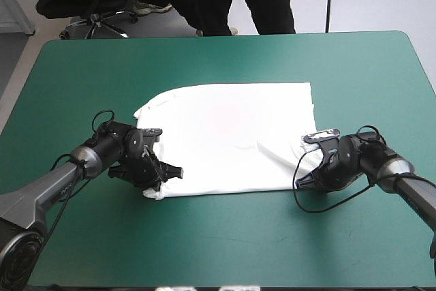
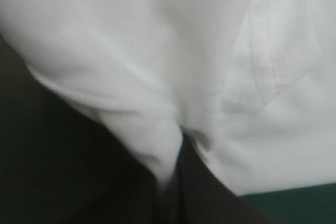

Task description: Fold the cloth

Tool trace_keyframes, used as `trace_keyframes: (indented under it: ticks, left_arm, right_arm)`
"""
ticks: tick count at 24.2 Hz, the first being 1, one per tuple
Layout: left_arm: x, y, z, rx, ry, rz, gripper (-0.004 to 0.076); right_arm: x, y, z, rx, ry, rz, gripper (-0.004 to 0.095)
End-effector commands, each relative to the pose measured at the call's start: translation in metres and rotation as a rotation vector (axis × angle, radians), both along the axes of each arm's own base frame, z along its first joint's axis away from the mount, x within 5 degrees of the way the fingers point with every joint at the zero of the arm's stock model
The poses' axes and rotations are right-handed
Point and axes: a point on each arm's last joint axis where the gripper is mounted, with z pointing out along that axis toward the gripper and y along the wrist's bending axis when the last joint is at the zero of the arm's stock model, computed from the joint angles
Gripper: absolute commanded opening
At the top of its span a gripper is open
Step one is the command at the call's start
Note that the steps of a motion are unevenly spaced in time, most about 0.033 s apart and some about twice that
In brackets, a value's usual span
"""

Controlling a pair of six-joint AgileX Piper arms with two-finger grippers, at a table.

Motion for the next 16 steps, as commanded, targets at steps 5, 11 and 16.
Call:
trace_keyframes:
  ticks: [5, 11, 16]
  left_arm:
    - [-0.021, 0.014, 0.061, -0.009, -0.182, -0.032, -0.0017]
    - [-0.042, 0.019, 0.087, -0.066, -0.230, -0.021, -0.0017]
    - [-0.053, 0.022, 0.106, -0.123, -0.296, 0.004, -0.0017]
  right_arm:
    - [-0.007, 0.003, 0.067, 0.079, -0.079, 0.001, -0.0017]
    - [-0.018, 0.004, 0.096, 0.120, -0.063, 0.011, -0.0017]
    - [-0.024, 0.003, 0.115, 0.140, -0.119, 0.010, -0.0017]
